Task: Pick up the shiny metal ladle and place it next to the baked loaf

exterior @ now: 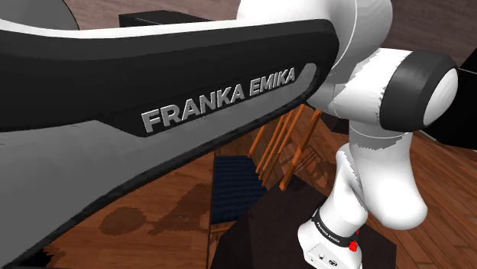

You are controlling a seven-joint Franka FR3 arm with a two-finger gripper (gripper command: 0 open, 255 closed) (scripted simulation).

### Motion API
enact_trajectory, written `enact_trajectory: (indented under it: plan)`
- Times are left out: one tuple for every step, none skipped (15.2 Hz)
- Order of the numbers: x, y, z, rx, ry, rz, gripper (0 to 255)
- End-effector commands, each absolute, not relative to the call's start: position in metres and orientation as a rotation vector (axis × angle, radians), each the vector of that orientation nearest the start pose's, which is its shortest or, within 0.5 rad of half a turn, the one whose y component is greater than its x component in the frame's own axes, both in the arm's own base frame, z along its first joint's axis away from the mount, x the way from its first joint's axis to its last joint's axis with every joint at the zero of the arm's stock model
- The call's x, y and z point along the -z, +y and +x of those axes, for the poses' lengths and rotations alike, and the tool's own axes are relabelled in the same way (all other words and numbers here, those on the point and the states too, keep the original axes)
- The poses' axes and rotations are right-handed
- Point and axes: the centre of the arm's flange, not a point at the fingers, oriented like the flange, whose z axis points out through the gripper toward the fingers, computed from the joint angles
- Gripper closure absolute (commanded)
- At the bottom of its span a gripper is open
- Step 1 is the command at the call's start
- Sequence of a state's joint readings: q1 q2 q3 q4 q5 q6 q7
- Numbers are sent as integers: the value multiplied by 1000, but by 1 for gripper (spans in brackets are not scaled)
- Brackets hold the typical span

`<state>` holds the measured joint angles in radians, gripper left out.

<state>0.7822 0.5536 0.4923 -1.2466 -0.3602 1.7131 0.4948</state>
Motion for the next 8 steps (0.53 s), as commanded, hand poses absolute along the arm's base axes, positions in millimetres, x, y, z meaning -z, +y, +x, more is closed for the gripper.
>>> enact_trajectory:
  plan:
    - [-457, 632, 312, 102, -1220, -2987, 255]
    - [-452, 632, 312, 102, -1220, -2987, 255]
    - [-446, 632, 312, 102, -1220, -2987, 255]
    - [-441, 632, 312, 102, -1220, -2987, 255]
    - [-436, 632, 312, 102, -1220, -2987, 255]
    - [-431, 632, 312, 102, -1220, -2987, 255]
    - [-425, 632, 312, 102, -1220, -2987, 255]
    - [-420, 632, 312, 102, -1220, -2987, 255]
